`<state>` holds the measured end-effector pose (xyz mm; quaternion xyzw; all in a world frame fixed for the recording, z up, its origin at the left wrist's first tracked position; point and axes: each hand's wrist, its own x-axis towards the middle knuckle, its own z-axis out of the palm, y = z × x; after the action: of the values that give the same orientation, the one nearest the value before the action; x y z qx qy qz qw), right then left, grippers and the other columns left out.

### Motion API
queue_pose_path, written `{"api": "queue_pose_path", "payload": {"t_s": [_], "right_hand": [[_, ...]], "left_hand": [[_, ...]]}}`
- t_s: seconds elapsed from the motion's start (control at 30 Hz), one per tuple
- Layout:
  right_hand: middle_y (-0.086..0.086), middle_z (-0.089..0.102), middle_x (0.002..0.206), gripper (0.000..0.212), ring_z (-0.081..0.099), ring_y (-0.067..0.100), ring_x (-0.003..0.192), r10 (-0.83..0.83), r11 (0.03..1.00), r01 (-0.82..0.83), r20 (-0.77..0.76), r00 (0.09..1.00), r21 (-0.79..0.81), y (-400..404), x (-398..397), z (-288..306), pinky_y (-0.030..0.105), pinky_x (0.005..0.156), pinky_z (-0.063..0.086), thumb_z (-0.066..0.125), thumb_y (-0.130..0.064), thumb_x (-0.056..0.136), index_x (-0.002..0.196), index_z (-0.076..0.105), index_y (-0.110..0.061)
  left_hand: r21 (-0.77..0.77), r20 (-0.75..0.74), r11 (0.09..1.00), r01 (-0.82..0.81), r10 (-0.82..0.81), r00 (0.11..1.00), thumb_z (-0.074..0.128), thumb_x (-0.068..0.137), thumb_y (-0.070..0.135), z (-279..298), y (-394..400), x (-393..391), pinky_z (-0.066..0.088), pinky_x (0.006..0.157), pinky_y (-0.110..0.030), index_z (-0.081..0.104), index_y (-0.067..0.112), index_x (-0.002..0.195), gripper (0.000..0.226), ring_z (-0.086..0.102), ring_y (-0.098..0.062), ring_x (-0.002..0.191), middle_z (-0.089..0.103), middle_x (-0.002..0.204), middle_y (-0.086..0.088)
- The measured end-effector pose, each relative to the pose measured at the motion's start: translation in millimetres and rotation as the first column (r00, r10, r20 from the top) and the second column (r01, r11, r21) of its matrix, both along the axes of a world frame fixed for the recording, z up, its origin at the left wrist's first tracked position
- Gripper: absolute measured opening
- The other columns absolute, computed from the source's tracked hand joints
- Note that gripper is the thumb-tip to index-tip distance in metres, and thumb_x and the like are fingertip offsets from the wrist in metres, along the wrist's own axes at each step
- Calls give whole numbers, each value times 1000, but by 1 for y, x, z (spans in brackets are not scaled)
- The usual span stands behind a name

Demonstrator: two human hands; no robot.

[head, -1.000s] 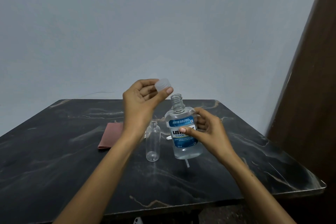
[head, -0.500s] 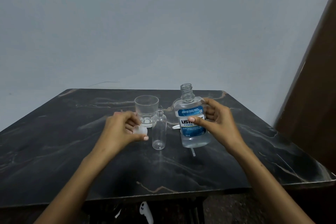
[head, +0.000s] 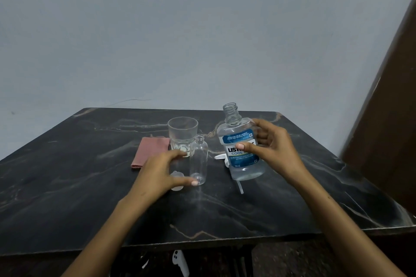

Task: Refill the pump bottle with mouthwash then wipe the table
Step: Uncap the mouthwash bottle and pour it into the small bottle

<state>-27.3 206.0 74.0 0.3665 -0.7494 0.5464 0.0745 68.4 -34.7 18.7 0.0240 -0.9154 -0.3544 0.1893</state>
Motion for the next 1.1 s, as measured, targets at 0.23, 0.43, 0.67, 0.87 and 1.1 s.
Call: {"api": "queue_pose_path", "payload": {"t_s": [0.23,0.43,0.67,0.87,1.1], "right_hand": [[3,73,103,70,68,12,97,67,944,-9,-164,984,330,4,-19,23,37,88,56,80,-37,66,129,50,-34],[7,72,98,58,67,16,91,135,869,7,-251,959,496,-3,-30,33,30,84,57,78,-38,69,109,44,-62],[-25,65,88,61,62,-11,87,189,826,0,-278,942,564,-5,-33,45,5,74,49,78,-34,73,117,46,-61],[-8,53,54,59,47,4,52,226,775,10,-292,929,632,-8,-37,52,12,52,35,77,-31,75,126,52,-46],[-11,68,70,60,65,10,74,208,704,84,-318,925,705,-13,-33,56,21,58,47,75,-34,77,127,48,-51]], "left_hand": [[358,-255,934,-3,100,962,78,50,46,9,28,-13,51,85,-23,57,18,116,75,62,-8,100,66,111,0],[399,-296,917,15,113,949,84,61,25,7,30,-22,52,72,-11,61,20,102,47,64,-4,92,68,97,7],[387,-333,921,43,96,938,84,60,24,2,28,-25,54,75,-16,63,30,103,48,65,-7,89,69,94,8],[389,-348,919,62,85,934,84,55,29,1,24,-26,54,73,-14,60,44,91,46,67,-5,85,69,90,12],[408,-348,909,89,65,935,84,55,28,2,25,-27,53,71,-12,61,40,91,45,67,-5,84,70,89,10]]}}
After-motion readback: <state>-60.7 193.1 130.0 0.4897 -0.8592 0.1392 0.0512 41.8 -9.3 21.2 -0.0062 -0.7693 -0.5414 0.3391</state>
